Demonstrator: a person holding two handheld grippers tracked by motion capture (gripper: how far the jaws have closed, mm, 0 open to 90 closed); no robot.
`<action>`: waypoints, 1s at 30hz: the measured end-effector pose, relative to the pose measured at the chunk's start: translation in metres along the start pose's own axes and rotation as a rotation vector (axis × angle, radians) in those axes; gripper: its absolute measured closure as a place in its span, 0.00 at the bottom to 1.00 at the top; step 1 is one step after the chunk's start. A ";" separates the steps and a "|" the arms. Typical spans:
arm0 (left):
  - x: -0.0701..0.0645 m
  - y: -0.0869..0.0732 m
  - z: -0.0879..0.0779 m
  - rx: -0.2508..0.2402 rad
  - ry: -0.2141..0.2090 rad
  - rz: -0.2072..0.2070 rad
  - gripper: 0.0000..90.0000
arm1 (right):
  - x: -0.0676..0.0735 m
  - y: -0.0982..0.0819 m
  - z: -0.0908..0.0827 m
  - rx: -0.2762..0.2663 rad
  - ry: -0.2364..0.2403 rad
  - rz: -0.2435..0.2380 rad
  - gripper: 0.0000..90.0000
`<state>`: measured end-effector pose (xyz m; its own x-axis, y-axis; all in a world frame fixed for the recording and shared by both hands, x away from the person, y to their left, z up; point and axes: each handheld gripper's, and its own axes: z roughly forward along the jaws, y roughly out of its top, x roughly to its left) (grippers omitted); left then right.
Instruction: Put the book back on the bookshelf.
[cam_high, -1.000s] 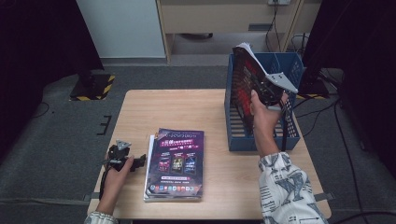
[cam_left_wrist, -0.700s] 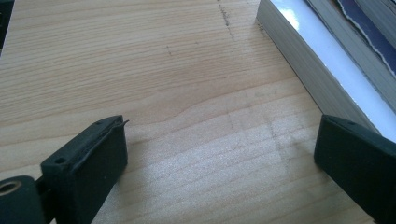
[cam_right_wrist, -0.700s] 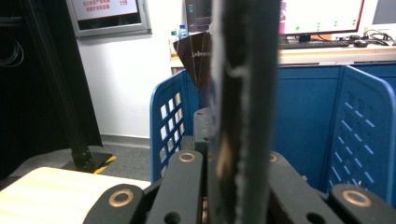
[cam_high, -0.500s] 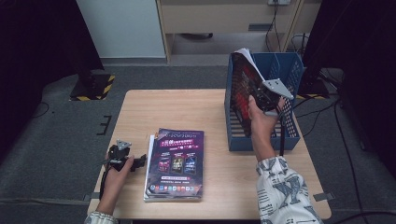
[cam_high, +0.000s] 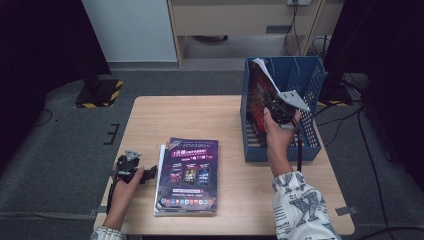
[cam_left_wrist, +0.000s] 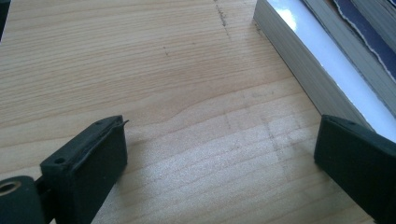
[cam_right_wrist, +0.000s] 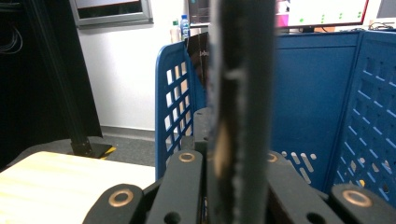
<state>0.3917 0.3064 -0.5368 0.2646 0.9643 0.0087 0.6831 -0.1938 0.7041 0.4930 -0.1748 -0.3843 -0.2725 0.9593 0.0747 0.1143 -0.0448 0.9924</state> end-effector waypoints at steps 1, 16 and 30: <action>0.000 0.000 0.000 0.000 0.000 0.000 0.02 | 0.000 0.000 0.000 0.002 0.004 0.000 0.96; 0.000 0.000 0.000 0.001 -0.002 0.002 0.02 | 0.009 -0.008 -0.007 0.053 0.064 -0.036 0.90; 0.000 0.000 0.000 0.002 -0.003 0.004 0.02 | -0.001 0.000 -0.004 0.058 0.084 -0.044 0.96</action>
<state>0.3921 0.3061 -0.5368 0.2696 0.9629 0.0091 0.6837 -0.1981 0.7023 0.4896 -0.1767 -0.3845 -0.3575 0.9330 0.0415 0.1551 0.0154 0.9878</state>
